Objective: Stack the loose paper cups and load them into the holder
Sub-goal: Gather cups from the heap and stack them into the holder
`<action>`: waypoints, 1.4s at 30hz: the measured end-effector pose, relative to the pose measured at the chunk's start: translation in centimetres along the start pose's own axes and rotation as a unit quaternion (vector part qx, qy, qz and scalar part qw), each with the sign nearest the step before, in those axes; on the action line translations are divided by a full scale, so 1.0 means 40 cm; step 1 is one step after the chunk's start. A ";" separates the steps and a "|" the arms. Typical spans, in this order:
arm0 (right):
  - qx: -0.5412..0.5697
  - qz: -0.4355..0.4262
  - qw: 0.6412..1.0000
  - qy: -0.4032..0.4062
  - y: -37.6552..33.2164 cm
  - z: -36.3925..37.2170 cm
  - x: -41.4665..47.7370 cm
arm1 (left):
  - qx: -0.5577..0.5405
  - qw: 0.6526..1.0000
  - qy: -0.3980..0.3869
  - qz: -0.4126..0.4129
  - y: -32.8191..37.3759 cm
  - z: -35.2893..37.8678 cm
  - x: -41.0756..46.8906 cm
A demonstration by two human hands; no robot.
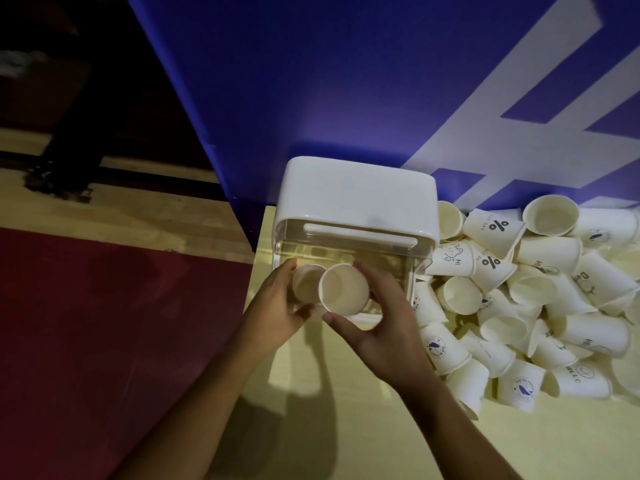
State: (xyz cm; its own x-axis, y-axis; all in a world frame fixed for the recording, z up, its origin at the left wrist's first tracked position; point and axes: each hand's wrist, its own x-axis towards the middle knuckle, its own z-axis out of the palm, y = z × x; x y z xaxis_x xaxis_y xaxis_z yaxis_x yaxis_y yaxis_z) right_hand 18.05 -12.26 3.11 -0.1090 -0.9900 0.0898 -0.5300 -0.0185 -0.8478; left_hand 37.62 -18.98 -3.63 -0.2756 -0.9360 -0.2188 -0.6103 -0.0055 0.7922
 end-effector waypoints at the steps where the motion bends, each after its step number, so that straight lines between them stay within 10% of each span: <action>1: -0.008 -0.005 1.000 -0.001 -0.004 0.018 0.009 | -0.025 1.000 0.006 -0.008 -0.001 -0.010 -0.010; 9: -0.060 0.027 0.997 -0.037 0.030 0.112 0.064 | -0.194 0.974 0.094 -0.069 0.025 -0.046 -0.011; 28: -0.128 0.105 0.977 -0.131 0.100 0.151 0.071 | 0.016 1.000 -0.011 -0.008 -0.008 -0.012 0.027; 35: -0.132 0.091 0.984 -0.083 0.082 -0.015 -0.020 | 0.011 0.992 0.093 0.085 0.111 -0.046 -0.086; 42: -0.112 0.144 0.983 0.026 0.095 -0.331 -0.083 | 0.015 0.978 0.005 0.208 0.481 0.078 -0.071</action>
State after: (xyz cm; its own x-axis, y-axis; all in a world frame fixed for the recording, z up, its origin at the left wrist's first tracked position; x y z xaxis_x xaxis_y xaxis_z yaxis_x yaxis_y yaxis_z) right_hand 5.27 -7.20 6.51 -0.3204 -0.9414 -0.1053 -0.6425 0.2977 -0.7061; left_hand 24.36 -15.36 10.45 -0.4984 -0.8579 0.1249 -0.4681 0.3876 0.7941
